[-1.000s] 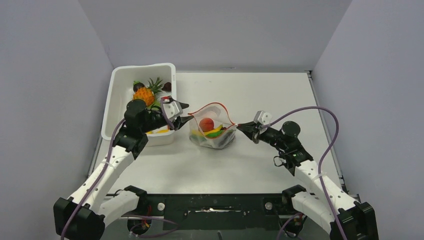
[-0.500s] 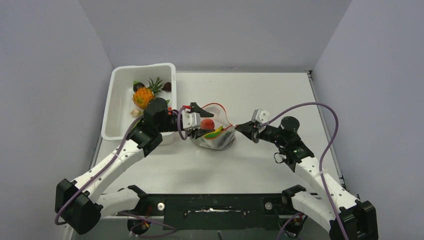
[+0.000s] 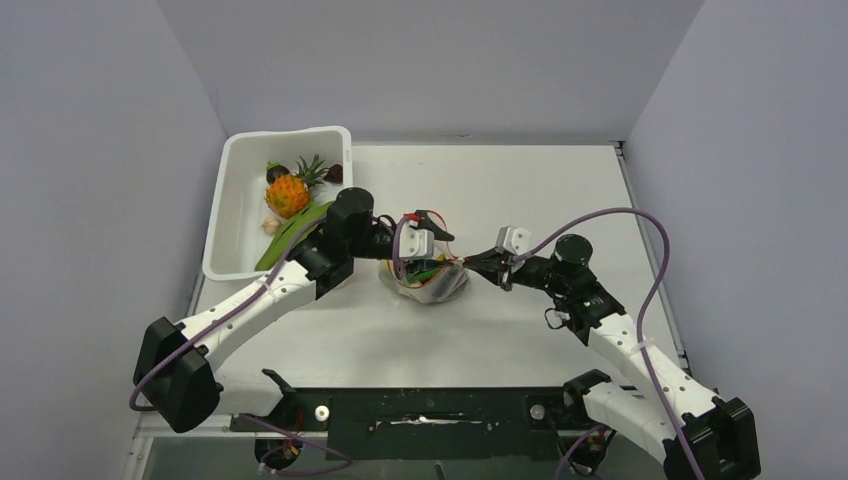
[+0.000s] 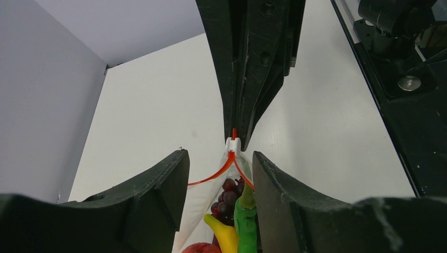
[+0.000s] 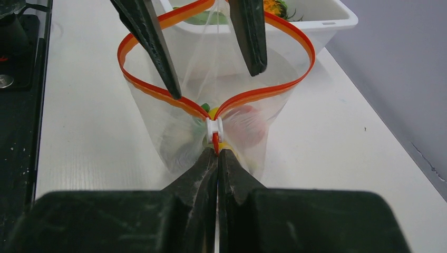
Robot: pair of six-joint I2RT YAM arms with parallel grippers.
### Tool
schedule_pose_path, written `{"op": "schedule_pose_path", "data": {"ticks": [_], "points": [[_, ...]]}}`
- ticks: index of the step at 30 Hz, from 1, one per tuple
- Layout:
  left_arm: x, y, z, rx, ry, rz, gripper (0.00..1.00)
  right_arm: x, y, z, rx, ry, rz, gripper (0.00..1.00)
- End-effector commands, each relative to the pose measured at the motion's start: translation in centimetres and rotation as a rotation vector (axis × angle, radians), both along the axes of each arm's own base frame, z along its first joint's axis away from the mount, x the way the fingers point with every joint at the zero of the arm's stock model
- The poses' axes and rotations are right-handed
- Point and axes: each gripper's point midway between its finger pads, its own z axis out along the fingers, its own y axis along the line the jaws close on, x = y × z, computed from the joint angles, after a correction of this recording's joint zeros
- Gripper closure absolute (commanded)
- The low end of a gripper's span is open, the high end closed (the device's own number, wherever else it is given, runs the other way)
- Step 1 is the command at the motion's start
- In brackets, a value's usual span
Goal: Place the food in the zip-top bag and seal the zipper
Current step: Zip the zipper food storage bag at the center of the board.
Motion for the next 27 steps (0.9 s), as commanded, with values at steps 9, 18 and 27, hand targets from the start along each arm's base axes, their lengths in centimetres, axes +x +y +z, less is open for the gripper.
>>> {"op": "schedule_pose_path", "data": {"ticks": [9, 18, 27], "points": [[0.6, -1.6, 0.0, 0.036, -0.052, -0.053, 0.6, 0.1, 0.7, 3.1, 0.023, -0.113, 0.026, 1.0], [0.5, -1.9, -0.2, 0.04, -0.049, -0.066, 0.65, 0.3, 0.9, 3.0, 0.019, -0.105, 0.027, 1.0], [-0.1, -2.3, -0.1, 0.044, -0.064, -0.078, 0.67, 0.3, 0.9, 3.3, 0.024, -0.109, 0.019, 1.0]]}}
